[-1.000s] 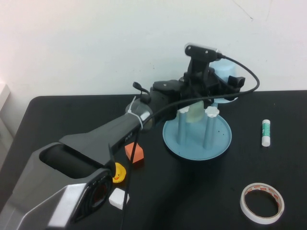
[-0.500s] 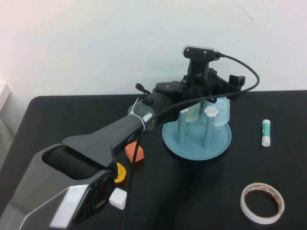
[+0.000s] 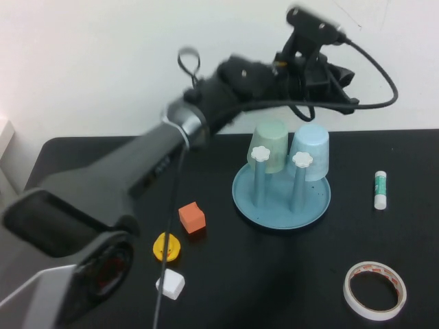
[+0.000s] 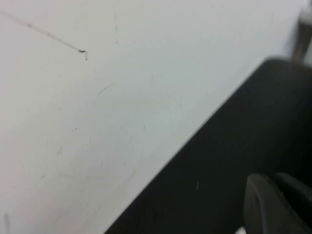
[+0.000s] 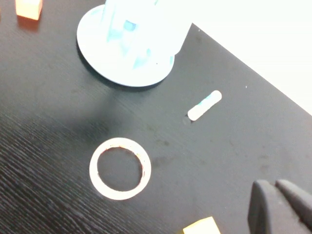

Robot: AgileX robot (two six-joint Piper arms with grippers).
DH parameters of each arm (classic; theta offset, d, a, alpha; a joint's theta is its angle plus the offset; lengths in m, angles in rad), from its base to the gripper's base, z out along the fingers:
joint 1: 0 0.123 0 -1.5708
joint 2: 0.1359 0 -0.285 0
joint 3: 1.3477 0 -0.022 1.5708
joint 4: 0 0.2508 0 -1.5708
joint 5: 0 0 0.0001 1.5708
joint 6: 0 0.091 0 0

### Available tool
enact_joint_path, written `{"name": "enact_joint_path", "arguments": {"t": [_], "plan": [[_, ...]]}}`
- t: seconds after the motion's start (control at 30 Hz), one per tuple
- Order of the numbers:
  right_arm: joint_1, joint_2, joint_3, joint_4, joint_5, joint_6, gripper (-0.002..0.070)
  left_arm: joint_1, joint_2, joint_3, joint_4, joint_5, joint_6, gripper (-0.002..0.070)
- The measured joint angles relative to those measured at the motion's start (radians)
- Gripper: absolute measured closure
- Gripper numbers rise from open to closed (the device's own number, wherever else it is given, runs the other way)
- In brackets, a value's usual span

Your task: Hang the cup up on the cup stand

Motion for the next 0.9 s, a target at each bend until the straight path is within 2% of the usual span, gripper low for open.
{"name": "enact_joint_path", "arguments": {"t": [0.03, 0.2, 0.3, 0.37, 0.53, 0.7, 0.9], "plan": [[0.0, 0.0, 0.0, 0.0, -0.002, -0.008, 0.0678, 0.0, -0.024, 0.0, 0.105, 0.031, -0.069, 0.0666], [0.0, 0.0, 0.001, 0.0, -0.004, -0.014, 0.0678, -0.002, -0.146, 0.0, 0.813, 0.326, -0.515, 0.0674], [0.0, 0.0, 0.001, 0.0, -0.004, -0.016, 0.0678, -0.003, -0.217, 0.0, 1.098, 0.502, -0.673, 0.0675], [0.0, 0.0, 0.001, 0.0, -0.004, -0.016, 0.0678, -0.001, -0.27, 0.0, 1.205, 0.591, -0.706, 0.0675], [0.0, 0.0, 0.001, 0.0, -0.004, -0.016, 0.0678, 0.0, -0.425, 0.0, 1.319, 0.725, -0.754, 0.0675], [0.0, 0.0, 0.001, 0.0, -0.004, -0.016, 0.0678, 0.0, -0.612, -0.002, 1.308, 0.8, -0.776, 0.0675], [0.0, 0.0, 0.001, 0.0, -0.004, -0.016, 0.0678, 0.0, -0.795, -0.002, 1.214, 0.876, -0.815, 0.0675]]}}
